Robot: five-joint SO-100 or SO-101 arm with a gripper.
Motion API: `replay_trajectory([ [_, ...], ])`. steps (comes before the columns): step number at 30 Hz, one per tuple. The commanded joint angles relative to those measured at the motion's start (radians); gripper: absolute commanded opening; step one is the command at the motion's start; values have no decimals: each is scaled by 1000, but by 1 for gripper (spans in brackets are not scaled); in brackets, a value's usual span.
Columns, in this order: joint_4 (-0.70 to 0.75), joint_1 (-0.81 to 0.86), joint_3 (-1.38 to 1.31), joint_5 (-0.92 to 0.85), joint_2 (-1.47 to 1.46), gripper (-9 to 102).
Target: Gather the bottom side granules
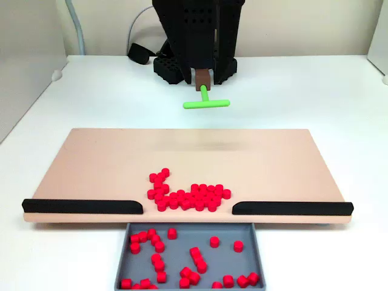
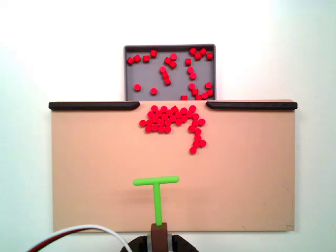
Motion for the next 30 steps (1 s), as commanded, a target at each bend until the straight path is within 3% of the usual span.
replay_trajectory([
  [1, 2, -8, -17, 5, 37, 0],
  [30, 2, -6, -17, 2, 26, 0],
])
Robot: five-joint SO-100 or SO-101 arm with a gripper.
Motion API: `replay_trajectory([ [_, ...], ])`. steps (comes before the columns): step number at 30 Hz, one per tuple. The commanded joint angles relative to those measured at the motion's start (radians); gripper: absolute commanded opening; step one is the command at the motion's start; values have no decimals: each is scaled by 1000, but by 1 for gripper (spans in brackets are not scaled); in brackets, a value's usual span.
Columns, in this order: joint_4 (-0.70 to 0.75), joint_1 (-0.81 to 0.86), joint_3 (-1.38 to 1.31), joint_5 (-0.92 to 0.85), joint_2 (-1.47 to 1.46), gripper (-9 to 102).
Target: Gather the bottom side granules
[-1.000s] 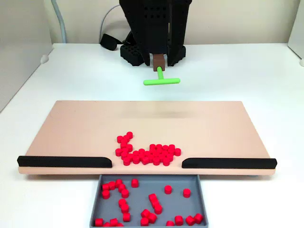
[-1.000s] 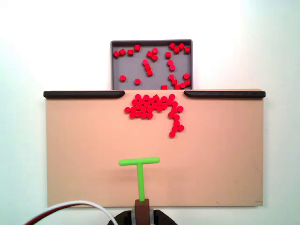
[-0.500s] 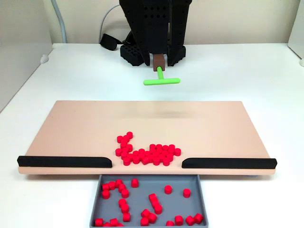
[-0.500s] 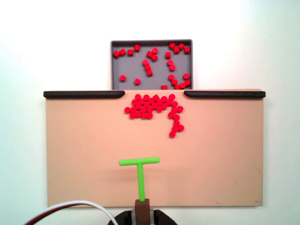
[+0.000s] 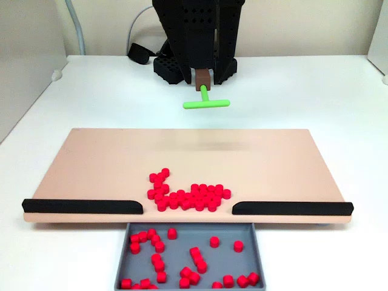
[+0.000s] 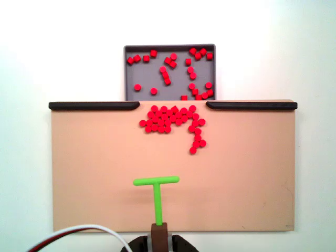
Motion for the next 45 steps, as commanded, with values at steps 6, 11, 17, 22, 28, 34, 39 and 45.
replay_trajectory([
  [6, 2, -5, -17, -2, 18, 0],
  [11, 2, -5, -17, 0, 31, 0],
  [17, 2, 3, -17, 12, 28, 0],
  [22, 0, 0, -17, 20, -28, 0],
  [28, 0, 6, -17, 29, -14, 0],
  [34, 0, 6, -17, 40, -25, 0],
  [39, 0, 8, -17, 43, -29, 0],
  [45, 0, 15, -17, 43, -26, 0],
])
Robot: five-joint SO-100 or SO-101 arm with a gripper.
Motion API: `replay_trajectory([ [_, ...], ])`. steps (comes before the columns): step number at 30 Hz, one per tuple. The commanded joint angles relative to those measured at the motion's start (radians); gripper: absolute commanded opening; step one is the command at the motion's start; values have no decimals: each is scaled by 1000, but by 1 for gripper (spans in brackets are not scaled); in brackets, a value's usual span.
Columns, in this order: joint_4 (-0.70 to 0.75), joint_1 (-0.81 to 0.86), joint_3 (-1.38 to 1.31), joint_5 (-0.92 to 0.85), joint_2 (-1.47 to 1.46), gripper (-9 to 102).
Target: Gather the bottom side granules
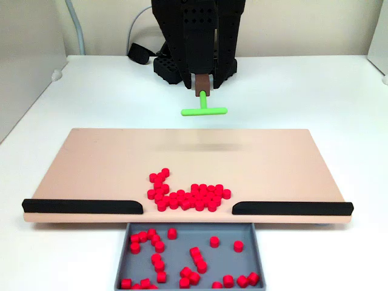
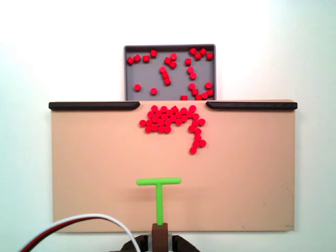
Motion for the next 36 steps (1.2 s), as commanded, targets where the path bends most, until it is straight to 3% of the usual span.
replay_trajectory([
  [1, 0, 17, -17, 5, 9, 0],
  [19, -14, 49, 3, 9, -18, 0],
  [36, -244, 147, 252, -49, 21, 0],
])
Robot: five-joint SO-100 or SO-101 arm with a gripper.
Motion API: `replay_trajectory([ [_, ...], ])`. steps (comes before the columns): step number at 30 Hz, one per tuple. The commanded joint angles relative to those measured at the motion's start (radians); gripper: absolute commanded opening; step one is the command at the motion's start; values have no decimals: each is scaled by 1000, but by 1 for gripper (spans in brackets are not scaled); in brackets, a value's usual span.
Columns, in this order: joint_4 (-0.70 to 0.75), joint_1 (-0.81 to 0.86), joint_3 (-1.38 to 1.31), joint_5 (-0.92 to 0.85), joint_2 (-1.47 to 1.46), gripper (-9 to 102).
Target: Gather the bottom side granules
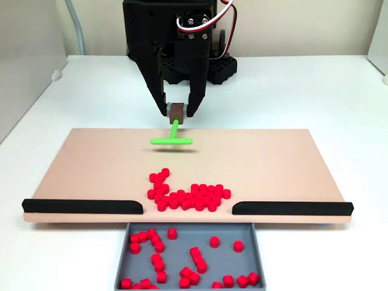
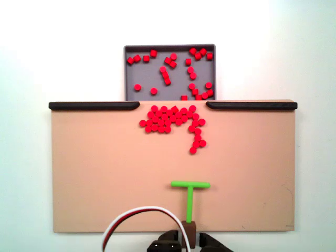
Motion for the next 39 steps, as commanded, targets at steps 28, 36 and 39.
replay_trajectory([
  [28, -49, 26, -75, -60, -124, 0],
  [36, -49, 26, -120, -60, -178, 0],
  [39, -49, 26, -143, -61, -206, 0],
])
